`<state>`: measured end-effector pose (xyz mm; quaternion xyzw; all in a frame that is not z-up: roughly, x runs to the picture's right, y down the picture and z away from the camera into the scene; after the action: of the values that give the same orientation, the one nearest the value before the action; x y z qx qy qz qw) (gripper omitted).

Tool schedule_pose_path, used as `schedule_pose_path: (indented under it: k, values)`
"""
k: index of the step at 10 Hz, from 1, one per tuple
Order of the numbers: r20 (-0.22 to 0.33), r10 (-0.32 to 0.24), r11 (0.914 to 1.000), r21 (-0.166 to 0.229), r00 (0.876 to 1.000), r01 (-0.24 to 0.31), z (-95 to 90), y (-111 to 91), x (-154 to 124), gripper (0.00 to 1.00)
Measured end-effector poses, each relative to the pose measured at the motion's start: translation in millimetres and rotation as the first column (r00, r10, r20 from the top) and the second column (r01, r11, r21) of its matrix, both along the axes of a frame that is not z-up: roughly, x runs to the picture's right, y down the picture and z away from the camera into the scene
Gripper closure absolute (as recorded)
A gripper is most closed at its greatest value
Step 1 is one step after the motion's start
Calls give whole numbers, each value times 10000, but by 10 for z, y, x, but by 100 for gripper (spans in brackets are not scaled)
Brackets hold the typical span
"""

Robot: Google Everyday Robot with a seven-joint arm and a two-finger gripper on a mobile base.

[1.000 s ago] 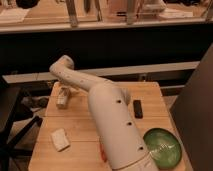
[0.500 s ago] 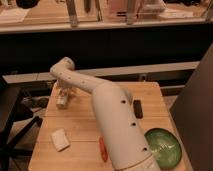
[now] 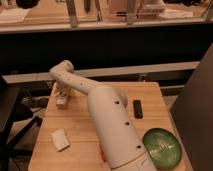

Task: Place the bottle in the ceramic bowl

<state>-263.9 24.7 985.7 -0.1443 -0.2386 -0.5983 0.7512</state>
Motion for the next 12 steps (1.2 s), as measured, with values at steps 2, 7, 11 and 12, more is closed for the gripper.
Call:
schedule_pose_path:
  k: [2, 7, 11, 12]
  values:
    - [-81, -226, 9997, -51, 9997, 226, -6, 41, -77, 23]
    - [-3, -254, 9995, 200, 9997, 254, -187, -172, 6, 73]
    - [-88, -255, 9990, 360, 9996, 258, -392, -377, 232, 95]
    - [-146, -243, 9988, 416, 9996, 249, -420, -418, 318, 95]
